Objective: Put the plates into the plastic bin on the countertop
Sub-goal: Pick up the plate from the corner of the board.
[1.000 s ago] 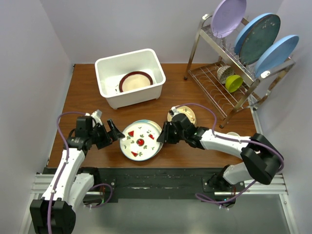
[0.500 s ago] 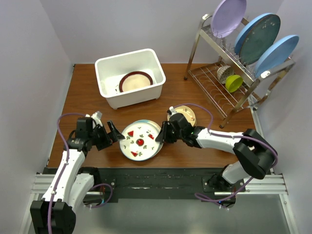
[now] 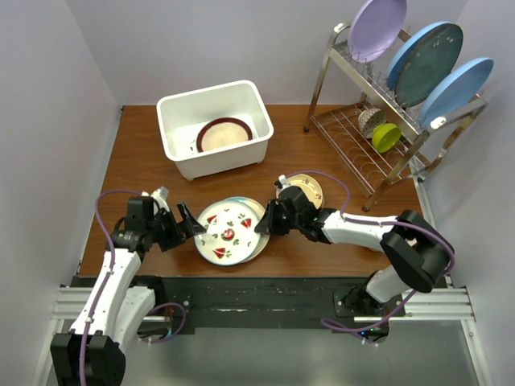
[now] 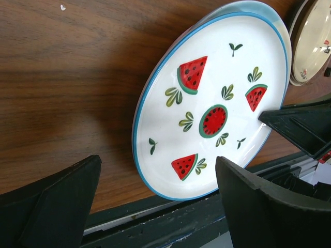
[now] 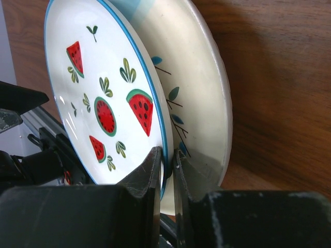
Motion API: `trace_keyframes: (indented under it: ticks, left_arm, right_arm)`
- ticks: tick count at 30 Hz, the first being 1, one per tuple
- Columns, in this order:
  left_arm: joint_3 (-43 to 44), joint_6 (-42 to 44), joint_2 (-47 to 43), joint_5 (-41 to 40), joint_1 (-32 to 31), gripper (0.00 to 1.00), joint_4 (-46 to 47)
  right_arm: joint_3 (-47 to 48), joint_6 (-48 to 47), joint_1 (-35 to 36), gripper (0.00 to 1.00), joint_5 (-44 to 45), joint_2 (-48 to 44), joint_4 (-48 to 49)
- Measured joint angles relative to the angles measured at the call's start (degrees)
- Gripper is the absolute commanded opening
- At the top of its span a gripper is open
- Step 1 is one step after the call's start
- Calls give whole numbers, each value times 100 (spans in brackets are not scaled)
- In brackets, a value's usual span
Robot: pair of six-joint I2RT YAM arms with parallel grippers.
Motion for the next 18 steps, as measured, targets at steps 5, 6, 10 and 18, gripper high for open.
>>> trace_keyframes:
  ticks: [5, 6, 10, 18]
  left_arm:
    - [0, 0, -37, -39, 0, 96, -26]
    - [0, 0, -46, -42, 0, 96, -28]
    - [0, 0, -81, -50, 0, 94, -35]
    - [-216, -116, -302, -68, 0, 74, -13]
  right_arm:
    - [0, 2, 0, 0, 0, -4, 0]
    - [0, 2, 0, 0, 0, -4, 2]
    - [0, 7, -2, 0, -4, -4, 22]
    - [-22, 87, -2, 0, -116, 20, 155]
